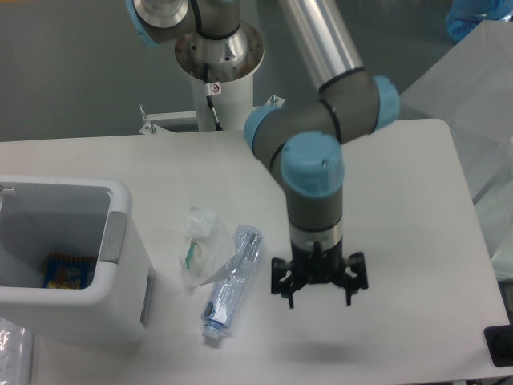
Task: Place the trash in the trash can
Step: 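Lower the gripper over the bottle and close on it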
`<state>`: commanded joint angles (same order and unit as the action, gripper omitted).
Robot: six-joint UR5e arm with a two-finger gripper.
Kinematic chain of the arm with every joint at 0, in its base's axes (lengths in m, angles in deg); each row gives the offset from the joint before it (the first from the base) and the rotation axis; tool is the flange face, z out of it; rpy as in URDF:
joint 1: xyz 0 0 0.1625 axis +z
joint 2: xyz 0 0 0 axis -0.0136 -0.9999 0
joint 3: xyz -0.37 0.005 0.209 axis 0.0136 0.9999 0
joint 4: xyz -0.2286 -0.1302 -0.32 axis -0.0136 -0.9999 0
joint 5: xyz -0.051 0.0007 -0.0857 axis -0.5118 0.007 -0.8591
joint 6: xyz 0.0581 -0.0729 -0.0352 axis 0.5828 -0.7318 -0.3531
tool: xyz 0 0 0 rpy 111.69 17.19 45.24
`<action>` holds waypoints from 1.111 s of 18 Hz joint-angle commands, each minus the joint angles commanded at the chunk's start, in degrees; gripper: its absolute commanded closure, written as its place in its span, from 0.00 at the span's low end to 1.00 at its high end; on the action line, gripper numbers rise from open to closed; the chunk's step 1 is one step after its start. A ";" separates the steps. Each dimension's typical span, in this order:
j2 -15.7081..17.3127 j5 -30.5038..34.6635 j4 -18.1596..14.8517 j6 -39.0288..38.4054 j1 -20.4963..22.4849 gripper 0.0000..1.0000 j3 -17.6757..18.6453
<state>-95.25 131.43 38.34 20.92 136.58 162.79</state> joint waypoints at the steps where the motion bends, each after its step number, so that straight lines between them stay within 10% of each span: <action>1: -0.70 0.00 0.09 0.00 -0.70 0.00 -0.09; 20: -4.05 -2.46 0.00 -1.49 -7.39 0.00 2.90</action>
<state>-99.30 128.97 38.34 19.43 129.19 165.69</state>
